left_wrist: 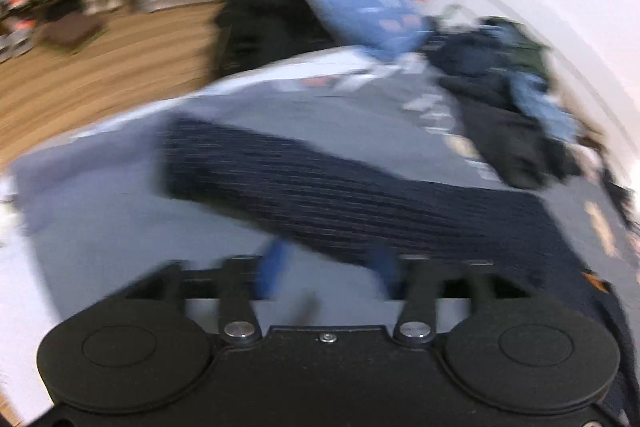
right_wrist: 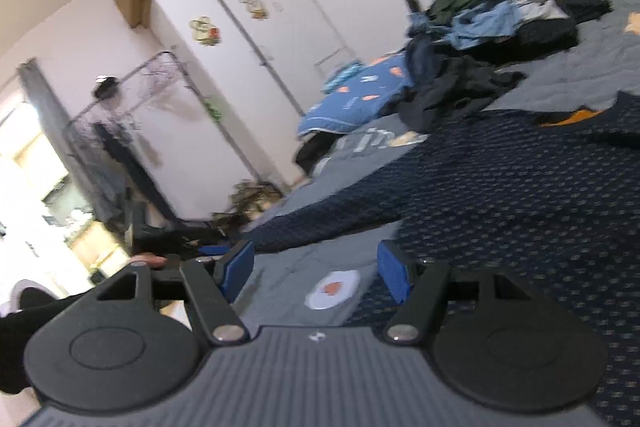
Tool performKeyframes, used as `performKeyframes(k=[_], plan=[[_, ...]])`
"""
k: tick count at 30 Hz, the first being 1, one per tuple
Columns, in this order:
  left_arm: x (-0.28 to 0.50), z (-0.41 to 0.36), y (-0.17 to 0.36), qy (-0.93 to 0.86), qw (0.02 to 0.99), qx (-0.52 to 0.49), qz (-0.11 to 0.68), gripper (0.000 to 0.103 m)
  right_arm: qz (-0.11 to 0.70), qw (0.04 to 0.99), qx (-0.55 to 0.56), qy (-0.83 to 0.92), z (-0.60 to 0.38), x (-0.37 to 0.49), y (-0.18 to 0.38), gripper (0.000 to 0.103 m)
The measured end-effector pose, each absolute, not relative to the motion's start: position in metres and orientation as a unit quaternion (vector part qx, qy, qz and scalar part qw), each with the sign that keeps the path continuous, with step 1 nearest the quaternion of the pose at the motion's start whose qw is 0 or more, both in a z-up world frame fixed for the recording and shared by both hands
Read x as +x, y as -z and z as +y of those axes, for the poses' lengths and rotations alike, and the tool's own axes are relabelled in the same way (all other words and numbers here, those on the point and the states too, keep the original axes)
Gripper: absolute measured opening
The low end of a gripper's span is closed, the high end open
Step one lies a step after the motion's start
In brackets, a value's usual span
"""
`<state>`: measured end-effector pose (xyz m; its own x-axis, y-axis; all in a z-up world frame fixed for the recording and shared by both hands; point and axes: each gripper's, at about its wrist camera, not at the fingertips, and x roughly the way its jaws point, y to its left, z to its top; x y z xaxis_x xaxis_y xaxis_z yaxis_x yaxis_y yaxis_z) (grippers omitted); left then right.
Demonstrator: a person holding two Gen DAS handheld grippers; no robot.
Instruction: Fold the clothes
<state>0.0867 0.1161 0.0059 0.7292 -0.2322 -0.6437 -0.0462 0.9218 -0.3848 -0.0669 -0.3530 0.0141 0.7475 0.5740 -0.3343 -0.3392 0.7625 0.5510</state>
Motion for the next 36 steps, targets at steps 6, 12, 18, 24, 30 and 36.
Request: performKeyframes(k=[6, 12, 18, 24, 30, 36], plan=[[0.073, -0.027, -0.007, 0.186, 0.914, -0.148, 0.33, 0.062, 0.255, 0.921, 0.227, -0.188, -0.382, -0.067, -0.004, 0.068], [0.062, -0.129, -0.001, 0.225, 0.929, -0.068, 0.287, 0.067, 0.25, 0.932, 0.228, -0.127, -0.416, -0.068, 0.008, 0.068], [0.055, -0.156, 0.009, 0.245, 0.914, -0.101, 0.307, 0.073, 0.261, 0.938, 0.215, -0.076, -0.437, -0.069, 0.016, 0.068], [0.045, -0.165, 0.011, 0.263, 0.913, -0.072, 0.302, 0.076, 0.26, 0.944, 0.202, -0.028, -0.458, -0.084, 0.02, 0.068], [0.041, -0.18, 0.015, 0.294, 0.899, -0.076, 0.316, 0.077, 0.257, 0.945, 0.191, 0.06, -0.498, -0.111, 0.022, 0.068], [0.024, -0.195, 0.019, 0.317, 0.89, -0.058, 0.322, 0.077, 0.258, 0.939, 0.168, 0.152, -0.547, -0.145, 0.036, 0.068]])
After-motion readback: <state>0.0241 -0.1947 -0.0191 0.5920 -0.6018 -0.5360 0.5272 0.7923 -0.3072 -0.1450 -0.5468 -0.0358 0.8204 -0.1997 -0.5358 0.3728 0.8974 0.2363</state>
